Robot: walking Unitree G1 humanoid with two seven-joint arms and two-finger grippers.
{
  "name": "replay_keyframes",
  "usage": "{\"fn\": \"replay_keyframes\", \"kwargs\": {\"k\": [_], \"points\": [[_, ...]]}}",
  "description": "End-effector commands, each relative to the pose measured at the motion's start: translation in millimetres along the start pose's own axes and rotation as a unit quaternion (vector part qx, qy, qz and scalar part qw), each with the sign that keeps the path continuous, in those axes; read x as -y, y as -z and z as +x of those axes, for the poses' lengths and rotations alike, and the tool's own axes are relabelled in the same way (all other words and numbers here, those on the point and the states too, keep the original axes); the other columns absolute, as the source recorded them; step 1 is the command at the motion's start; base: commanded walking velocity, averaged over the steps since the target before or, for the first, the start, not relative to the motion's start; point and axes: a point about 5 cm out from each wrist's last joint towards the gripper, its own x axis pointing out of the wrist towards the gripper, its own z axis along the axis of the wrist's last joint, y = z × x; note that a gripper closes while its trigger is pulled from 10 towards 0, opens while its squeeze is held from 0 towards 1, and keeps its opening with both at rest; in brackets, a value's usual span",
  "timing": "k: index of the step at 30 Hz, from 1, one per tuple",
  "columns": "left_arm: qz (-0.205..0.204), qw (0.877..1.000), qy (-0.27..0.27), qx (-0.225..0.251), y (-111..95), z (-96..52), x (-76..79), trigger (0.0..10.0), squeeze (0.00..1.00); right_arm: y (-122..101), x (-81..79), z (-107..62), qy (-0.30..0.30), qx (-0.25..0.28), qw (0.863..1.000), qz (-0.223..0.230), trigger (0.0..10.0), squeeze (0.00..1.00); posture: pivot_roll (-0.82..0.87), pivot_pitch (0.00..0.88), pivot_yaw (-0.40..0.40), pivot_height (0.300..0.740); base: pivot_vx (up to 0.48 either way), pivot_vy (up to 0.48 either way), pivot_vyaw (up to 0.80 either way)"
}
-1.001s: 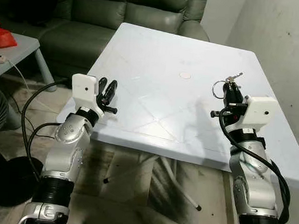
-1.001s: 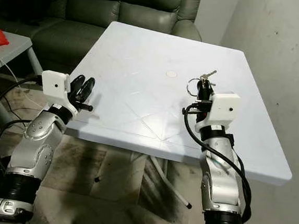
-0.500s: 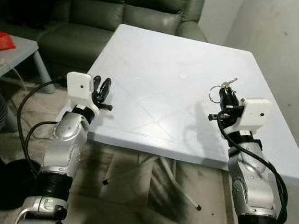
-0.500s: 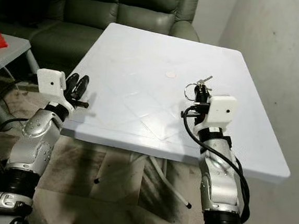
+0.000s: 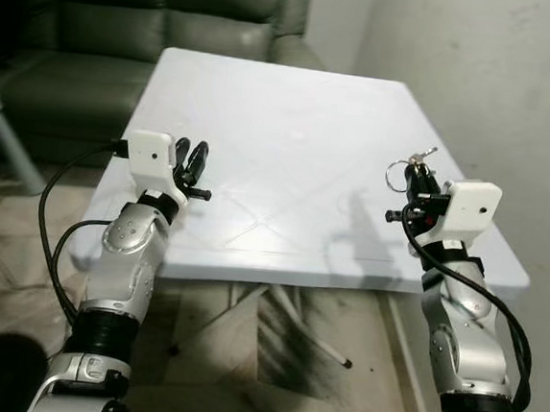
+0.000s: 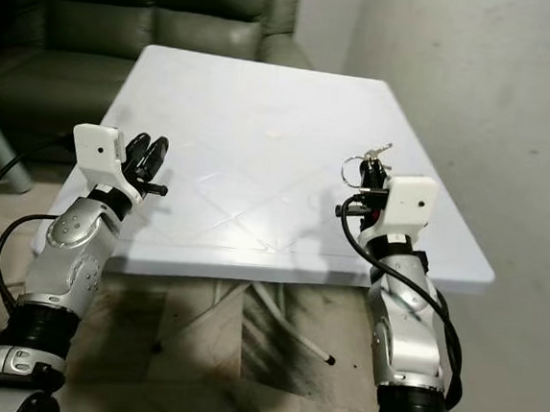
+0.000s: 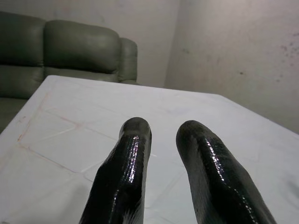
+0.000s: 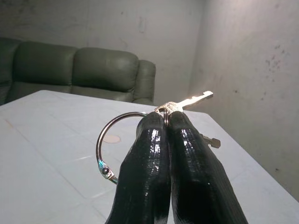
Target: Hang keys on a hook
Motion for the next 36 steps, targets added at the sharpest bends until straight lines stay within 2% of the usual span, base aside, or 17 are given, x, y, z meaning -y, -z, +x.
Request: {"fn": "replay_keyframes", "kwargs": {"k": [1, 10, 19, 23, 26, 36], "points": [[0.003, 1.0, 0.003, 0.005, -1.7, 3.3, 4.6, 10.0, 0.0, -3.0, 5.4, 1.0, 0.003, 0.002, 1.0, -0.003, 10.0, 0.0, -0.15, 0.0, -0.049, 0.74, 0.0, 0.0, -0.73], [0.0, 1.0, 0.001, 0.007, -1.1, 5.5, 5.7, 10.0, 0.0, -2.7, 7.0, 0.5, 0.002, 0.0, 1.0, -0.009, 10.0, 0.0, -0.15, 0.0, -0.053, 0.74, 0.0, 0.0, -0.73], [0.034, 0.999, 0.014, 0.016, -3.3, 5.3, 5.9, 10.0, 0.0, -1.9, 6.4, 0.3, -0.001, -0.004, 1.0, -0.01, 10.0, 0.0, -0.15, 0.0, -0.055, 0.74, 0.0, 0.0, -0.73], [0.01, 1.0, 0.015, 0.024, -3.5, 5.5, 7.3, 10.0, 0.0, -1.2, 5.8, -0.1, -0.003, -0.006, 1.0, -0.01, 10.0, 0.0, -0.15, 0.0, -0.057, 0.74, 0.0, -0.478, -0.73], [-0.003, 0.999, 0.019, 0.027, -3.8, 5.9, 10.0, 10.0, 0.0, -0.4, 5.9, -0.7, -0.005, -0.008, 1.0, -0.011, 10.0, 0.0, -0.15, 0.0, -0.058, 0.74, 0.0, 0.0, -0.73], [0.006, 1.0, -0.003, 0.018, -1.6, 8.0, 10.9, 10.0, 0.0, 1.4, 6.2, -2.9, -0.007, -0.014, 1.0, -0.014, 10.0, 0.0, -0.16, 0.0, -0.06, 0.74, 0.0, 0.0, -0.73]]}}
